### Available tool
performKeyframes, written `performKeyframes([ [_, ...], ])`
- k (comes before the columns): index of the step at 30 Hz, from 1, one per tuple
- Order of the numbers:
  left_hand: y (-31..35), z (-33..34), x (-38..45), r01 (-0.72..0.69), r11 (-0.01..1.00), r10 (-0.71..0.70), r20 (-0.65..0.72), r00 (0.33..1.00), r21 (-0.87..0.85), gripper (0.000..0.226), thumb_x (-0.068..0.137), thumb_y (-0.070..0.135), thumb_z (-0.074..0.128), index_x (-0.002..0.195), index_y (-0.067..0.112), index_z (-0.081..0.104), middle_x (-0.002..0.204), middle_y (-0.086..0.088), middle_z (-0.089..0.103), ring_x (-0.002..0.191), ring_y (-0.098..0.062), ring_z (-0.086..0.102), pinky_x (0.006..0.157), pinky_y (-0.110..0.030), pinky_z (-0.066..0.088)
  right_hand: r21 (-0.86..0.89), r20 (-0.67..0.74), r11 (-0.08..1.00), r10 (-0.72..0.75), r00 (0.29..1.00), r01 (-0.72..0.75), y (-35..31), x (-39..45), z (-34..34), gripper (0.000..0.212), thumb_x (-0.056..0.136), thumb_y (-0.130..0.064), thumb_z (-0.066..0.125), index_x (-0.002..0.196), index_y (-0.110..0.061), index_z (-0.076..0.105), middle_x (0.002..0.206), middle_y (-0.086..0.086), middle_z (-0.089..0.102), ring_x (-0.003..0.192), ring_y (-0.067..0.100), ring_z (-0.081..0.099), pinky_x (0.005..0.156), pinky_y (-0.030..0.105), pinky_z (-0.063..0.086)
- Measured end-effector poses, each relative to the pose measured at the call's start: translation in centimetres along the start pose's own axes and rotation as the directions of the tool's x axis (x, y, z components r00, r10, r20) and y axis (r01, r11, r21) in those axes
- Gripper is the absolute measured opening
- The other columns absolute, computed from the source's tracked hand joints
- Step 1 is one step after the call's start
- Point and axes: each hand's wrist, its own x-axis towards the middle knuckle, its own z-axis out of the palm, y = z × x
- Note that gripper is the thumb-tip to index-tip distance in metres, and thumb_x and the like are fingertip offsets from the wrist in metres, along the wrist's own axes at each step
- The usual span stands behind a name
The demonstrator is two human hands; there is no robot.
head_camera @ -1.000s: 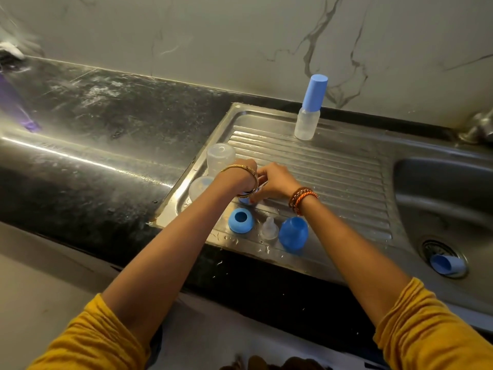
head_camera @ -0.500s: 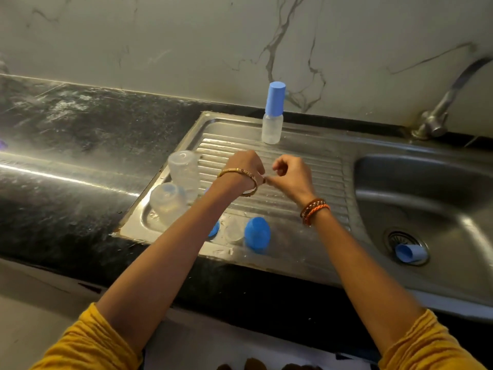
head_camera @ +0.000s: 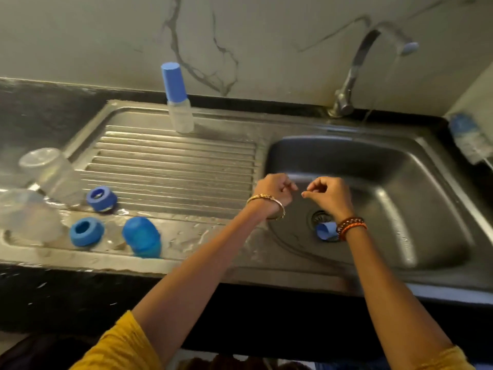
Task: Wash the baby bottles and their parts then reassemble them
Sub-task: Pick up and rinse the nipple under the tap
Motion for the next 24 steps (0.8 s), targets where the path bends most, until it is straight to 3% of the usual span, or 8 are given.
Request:
performKeyframes([
  [3, 0.5, 4.1, 1.7, 0.080, 0.994, -0.087, 0.117, 0.989, 0.069, 0.028, 0.086, 0.002, 0.053, 0.107, 0.010, 0.068, 0.109, -0.010, 0.067, 0.105, -0.024, 0.061, 0.090, -0.028, 0.047, -0.080, 0.137, 0.993, 0.101, 0.985, -0.090, 4.3, 0.8, -1.9, 0.001, 0.078, -0.008, 0.069, 0.077, -0.008, 0.069, 0.070, 0.003, 0.062, 0.060, 0.008, 0.053, 0.056, 0.019, 0.044],
  [5, 0.4, 6.2, 3.1, 0.152, 0.981, -0.170, 0.151, 0.974, 0.120, 0.031, 0.089, 0.005, 0.050, 0.114, 0.012, 0.065, 0.119, -0.007, 0.064, 0.112, -0.023, 0.058, 0.096, -0.028, 0.045, -0.171, 0.292, 0.983, 0.109, 0.950, -0.061, 6.4, 1.5, -2.4, 0.011, 0.083, -0.005, 0.063, 0.091, -0.001, 0.070, 0.083, 0.008, 0.065, 0.068, 0.011, 0.056, 0.053, 0.011, 0.044],
  [8, -0.7, 8.4, 4.5, 0.258, 0.941, -0.296, 0.158, 0.942, 0.221, 0.032, 0.092, 0.011, 0.046, 0.119, 0.008, 0.063, 0.125, -0.011, 0.060, 0.117, -0.027, 0.054, 0.095, -0.028, 0.042, -0.339, 0.492, 0.938, 0.107, 0.864, 0.077, 8.3, 2.4, -1.9, 0.020, 0.083, -0.010, 0.062, 0.102, -0.008, 0.070, 0.104, 0.007, 0.068, 0.095, 0.021, 0.061, 0.082, 0.030, 0.049],
  [10, -1.6, 9.3, 5.0, 0.318, 0.907, -0.367, 0.148, 0.918, 0.276, 0.033, 0.092, 0.012, 0.044, 0.121, 0.005, 0.060, 0.127, -0.014, 0.058, 0.118, -0.029, 0.053, 0.095, -0.029, 0.042, -0.417, 0.571, 0.895, 0.120, 0.812, 0.161, 9.1, 2.9, -1.4, 0.021, 0.081, -0.014, 0.062, 0.101, -0.013, 0.070, 0.106, 0.006, 0.068, 0.099, 0.023, 0.061, 0.088, 0.036, 0.049],
  [15, -3.1, 10.0, 6.2, 0.383, 0.862, -0.430, 0.077, 0.900, 0.332, 0.033, 0.090, 0.005, 0.045, 0.120, 0.001, 0.059, 0.125, -0.017, 0.058, 0.117, -0.030, 0.054, 0.094, -0.030, 0.043, -0.450, 0.518, 0.884, 0.142, 0.844, 0.127, 10.3, 4.9, -0.6, 0.035, 0.079, -0.004, 0.058, 0.112, -0.015, 0.066, 0.114, 0.010, 0.065, 0.106, 0.027, 0.060, 0.094, 0.038, 0.048],
  [19, -3.5, 9.3, 7.1, 0.414, 0.825, -0.460, 0.031, 0.887, 0.385, 0.037, 0.088, 0.000, 0.048, 0.124, 0.000, 0.055, 0.128, -0.019, 0.054, 0.120, -0.031, 0.051, 0.098, -0.031, 0.041, -0.395, 0.579, 0.898, 0.082, 0.811, 0.192, 10.0, 5.5, 0.5, 0.048, 0.081, -0.001, 0.054, 0.127, -0.016, 0.056, 0.123, 0.011, 0.060, 0.115, 0.026, 0.055, 0.096, 0.031, 0.042],
  [24, -4.5, 9.3, 7.3, 0.400, 0.791, -0.496, 0.102, 0.863, 0.462, 0.038, 0.088, -0.004, 0.048, 0.126, -0.002, 0.052, 0.131, -0.018, 0.052, 0.123, -0.029, 0.048, 0.099, -0.028, 0.038, -0.450, 0.546, 0.884, 0.161, 0.822, 0.125, 12.8, 6.5, -0.1, 0.036, 0.079, -0.006, 0.060, 0.114, -0.012, 0.064, 0.120, 0.013, 0.061, 0.112, 0.031, 0.055, 0.096, 0.039, 0.045],
])
